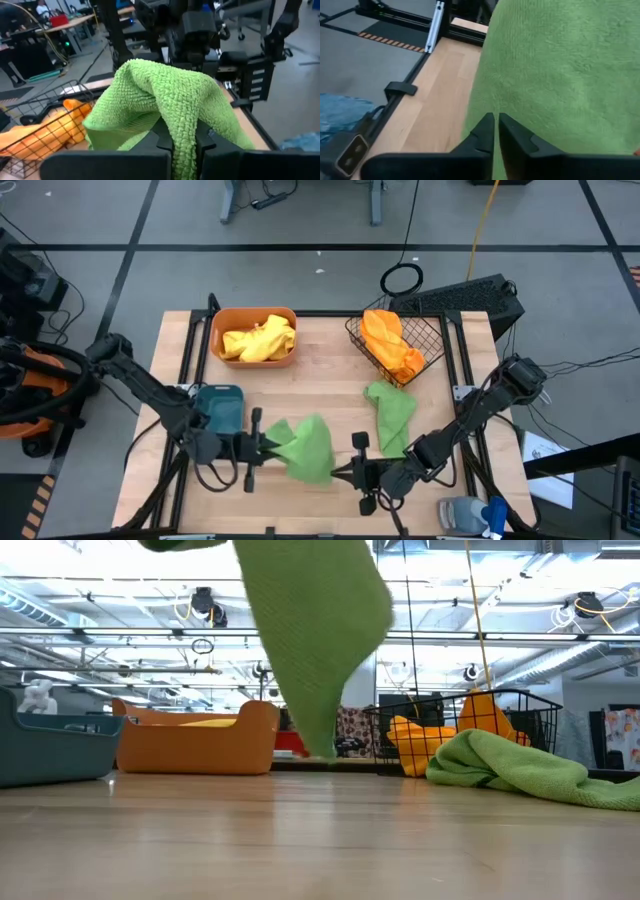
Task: Sort microfiber towel by color & place in baskets
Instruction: Put the left green microfiber towel into the blue bin
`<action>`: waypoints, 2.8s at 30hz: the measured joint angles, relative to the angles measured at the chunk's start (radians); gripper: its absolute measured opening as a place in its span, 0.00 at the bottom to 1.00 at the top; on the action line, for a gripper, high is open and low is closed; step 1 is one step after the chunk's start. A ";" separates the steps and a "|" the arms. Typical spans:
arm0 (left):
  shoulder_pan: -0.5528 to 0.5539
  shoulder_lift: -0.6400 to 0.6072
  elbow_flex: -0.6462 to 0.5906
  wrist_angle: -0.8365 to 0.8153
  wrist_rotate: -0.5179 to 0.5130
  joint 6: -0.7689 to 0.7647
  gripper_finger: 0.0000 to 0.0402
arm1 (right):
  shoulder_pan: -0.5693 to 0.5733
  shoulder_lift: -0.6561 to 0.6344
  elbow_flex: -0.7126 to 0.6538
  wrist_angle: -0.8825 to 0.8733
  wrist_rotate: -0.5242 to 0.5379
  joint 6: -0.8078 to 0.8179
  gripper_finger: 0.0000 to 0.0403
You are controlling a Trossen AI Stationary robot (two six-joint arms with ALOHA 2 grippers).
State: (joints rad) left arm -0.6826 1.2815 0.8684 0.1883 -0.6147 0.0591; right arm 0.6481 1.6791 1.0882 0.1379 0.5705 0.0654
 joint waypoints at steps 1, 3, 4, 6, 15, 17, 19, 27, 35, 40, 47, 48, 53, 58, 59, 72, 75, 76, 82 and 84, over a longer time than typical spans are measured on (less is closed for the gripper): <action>-0.002 -0.003 0.000 -0.013 -0.001 -0.003 0.04 | -0.001 0.002 0.000 0.000 0.000 0.001 0.06; -0.006 0.000 -0.001 -0.032 -0.002 -0.023 0.04 | -0.001 0.005 0.000 -0.003 0.002 0.013 0.11; -0.007 0.002 -0.001 -0.043 -0.002 -0.032 0.04 | -0.001 0.006 0.000 -0.006 0.002 0.020 0.14; -0.008 0.012 -0.001 -0.045 -0.002 -0.050 0.04 | -0.001 0.015 0.000 -0.002 0.003 0.027 0.21; -0.007 0.067 -0.002 0.040 0.000 -0.031 0.04 | -0.044 0.160 0.001 0.297 0.004 -0.103 0.51; -0.007 0.078 -0.002 0.078 0.009 -0.019 0.04 | -0.062 0.203 0.001 0.392 0.009 -0.160 0.56; -0.007 0.080 -0.002 0.094 0.017 -0.020 0.04 | -0.080 0.239 0.000 0.512 0.011 -0.222 0.60; -0.007 0.081 -0.002 0.096 0.109 -0.027 0.04 | -0.111 0.263 0.015 0.729 0.108 -0.462 0.56; -0.007 0.088 -0.002 0.058 0.114 -0.028 0.04 | -0.049 0.260 0.119 0.538 0.292 -0.563 0.65; 0.008 0.089 -0.013 -0.052 0.085 -0.080 0.04 | 0.005 0.259 0.143 0.272 0.431 -0.420 0.70; 0.043 0.121 -0.013 -0.103 0.082 -0.126 0.04 | 0.022 0.222 0.143 0.063 0.330 -0.286 0.65; 0.048 0.129 -0.013 -0.109 0.083 -0.126 0.04 | 0.022 0.204 0.143 0.039 0.287 -0.255 0.64; 0.074 0.177 -0.013 -0.127 0.084 -0.125 0.04 | 0.022 0.113 0.146 -0.105 0.107 -0.072 0.58; 0.110 0.220 -0.013 -0.124 0.132 -0.124 0.04 | 0.022 0.062 0.145 -0.343 -0.111 0.206 0.56; 0.117 0.225 -0.013 -0.125 0.153 -0.124 0.04 | 0.023 0.060 0.146 -0.383 -0.137 0.247 0.55; 0.184 0.335 -0.013 0.087 0.443 -0.022 0.04 | 0.029 0.074 0.145 -0.403 -0.005 0.262 0.64; 0.201 0.363 -0.013 0.122 0.473 -0.007 0.04 | 0.010 0.086 0.145 -0.329 -0.001 0.246 0.71; 0.205 0.369 -0.013 0.129 0.486 -0.002 0.04 | 0.003 0.094 0.145 -0.323 -0.003 0.246 0.73; 0.218 0.379 -0.012 0.190 0.553 -0.001 0.04 | -0.067 0.190 0.145 -0.228 -0.074 0.204 0.74; 0.218 0.379 -0.012 0.212 0.569 0.000 0.04 | -0.087 0.225 0.145 -0.207 -0.090 0.179 0.71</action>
State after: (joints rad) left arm -0.4649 1.6604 0.8566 0.4006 -0.0456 0.0588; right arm 0.5609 1.9037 1.2331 -0.0694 0.4806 0.2440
